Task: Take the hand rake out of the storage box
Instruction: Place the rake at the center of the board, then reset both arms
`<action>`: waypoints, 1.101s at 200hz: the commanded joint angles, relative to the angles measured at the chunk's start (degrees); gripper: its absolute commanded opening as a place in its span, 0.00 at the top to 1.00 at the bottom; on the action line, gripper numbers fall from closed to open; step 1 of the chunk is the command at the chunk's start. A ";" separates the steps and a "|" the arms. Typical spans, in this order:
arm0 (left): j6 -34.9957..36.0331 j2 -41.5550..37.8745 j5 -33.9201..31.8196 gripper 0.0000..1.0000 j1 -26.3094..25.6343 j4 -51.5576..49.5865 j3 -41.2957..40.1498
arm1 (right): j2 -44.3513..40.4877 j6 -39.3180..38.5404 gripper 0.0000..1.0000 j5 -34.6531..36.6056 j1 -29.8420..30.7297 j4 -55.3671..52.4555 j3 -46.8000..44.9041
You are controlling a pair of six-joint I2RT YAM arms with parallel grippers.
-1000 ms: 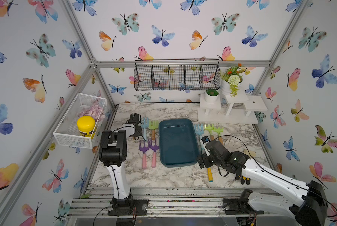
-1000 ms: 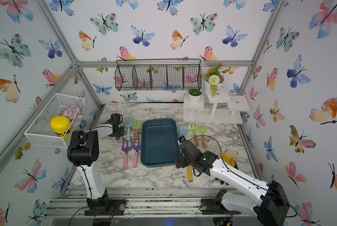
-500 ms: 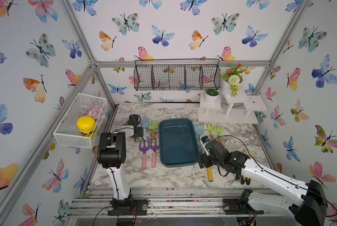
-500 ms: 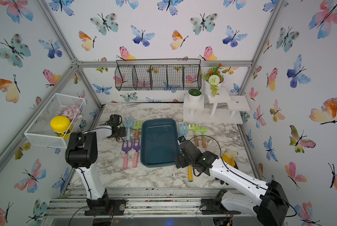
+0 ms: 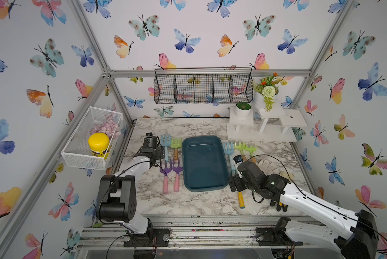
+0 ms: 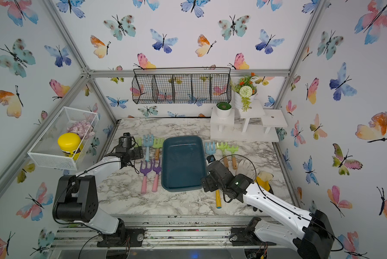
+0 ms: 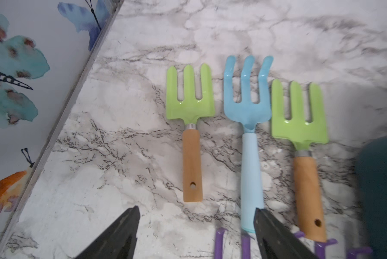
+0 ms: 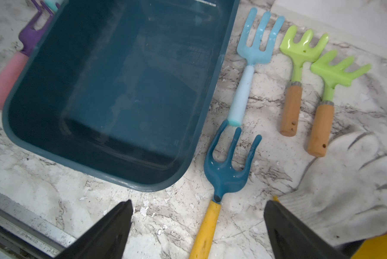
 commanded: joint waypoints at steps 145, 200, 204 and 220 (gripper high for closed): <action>6.74 -17.79 9.16 0.01 1.25 51.61 -37.75 | -14.38 -26.33 0.02 23.34 -14.09 59.41 -24.83; 8.30 -17.15 9.67 0.02 1.60 59.56 -41.41 | 0.35 -21.95 0.02 6.66 -32.55 64.90 -24.50; 8.38 -16.72 9.52 0.02 1.61 60.55 -41.70 | 1.38 -21.77 0.02 6.23 -33.07 66.15 -24.77; 8.10 -14.38 8.68 0.02 1.81 64.02 -42.30 | 5.81 -20.31 0.02 3.25 -34.95 70.87 -25.75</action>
